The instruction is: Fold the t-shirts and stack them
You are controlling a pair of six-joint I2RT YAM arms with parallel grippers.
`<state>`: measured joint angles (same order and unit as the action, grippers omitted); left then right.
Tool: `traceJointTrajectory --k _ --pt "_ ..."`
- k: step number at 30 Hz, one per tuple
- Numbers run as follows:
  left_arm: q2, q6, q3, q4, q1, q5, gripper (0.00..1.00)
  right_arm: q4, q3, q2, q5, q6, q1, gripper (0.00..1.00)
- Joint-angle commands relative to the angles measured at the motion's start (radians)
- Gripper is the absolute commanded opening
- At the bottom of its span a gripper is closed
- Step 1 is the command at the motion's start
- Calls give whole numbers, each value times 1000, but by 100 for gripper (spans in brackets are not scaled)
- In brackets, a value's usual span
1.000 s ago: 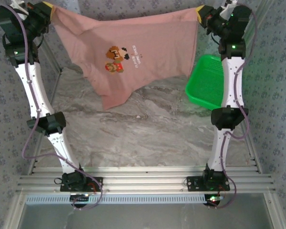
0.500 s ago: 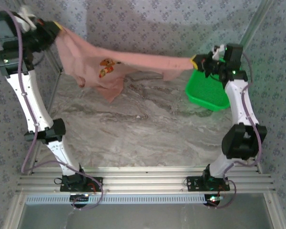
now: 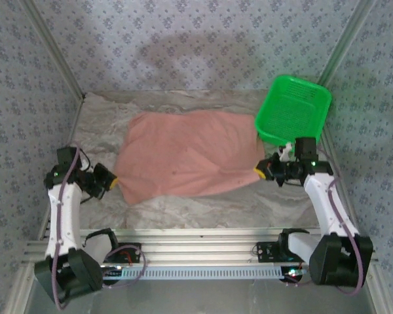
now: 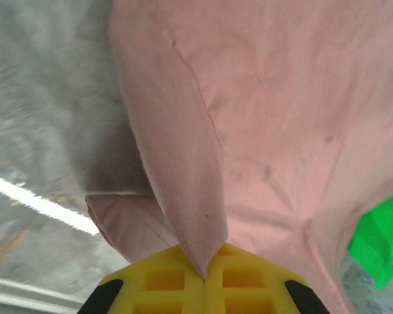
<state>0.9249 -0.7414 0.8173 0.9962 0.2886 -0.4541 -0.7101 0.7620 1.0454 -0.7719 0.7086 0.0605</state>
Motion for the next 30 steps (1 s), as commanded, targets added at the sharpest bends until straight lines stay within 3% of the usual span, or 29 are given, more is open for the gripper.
traceJointTrajectory --k 1,8,16,21,26,30 --pt "-82 26 -48 50 11 100 0 -151 -88 -95 74 -3 14 0" --pt "-82 29 -49 98 30 245 0 -272 -192 -143 184 -60 77 0" --pt "-77 22 -26 134 58 322 0 -325 -202 -144 287 -68 138 0" --pt "-56 -16 -20 24 45 195 0 -222 -199 -100 282 -35 145 0" --pt "20 -53 31 -73 -55 199 0 -108 -162 -35 229 -20 112 0" --pt "103 -36 106 -129 -66 192 0 -59 -88 51 221 -31 104 0"
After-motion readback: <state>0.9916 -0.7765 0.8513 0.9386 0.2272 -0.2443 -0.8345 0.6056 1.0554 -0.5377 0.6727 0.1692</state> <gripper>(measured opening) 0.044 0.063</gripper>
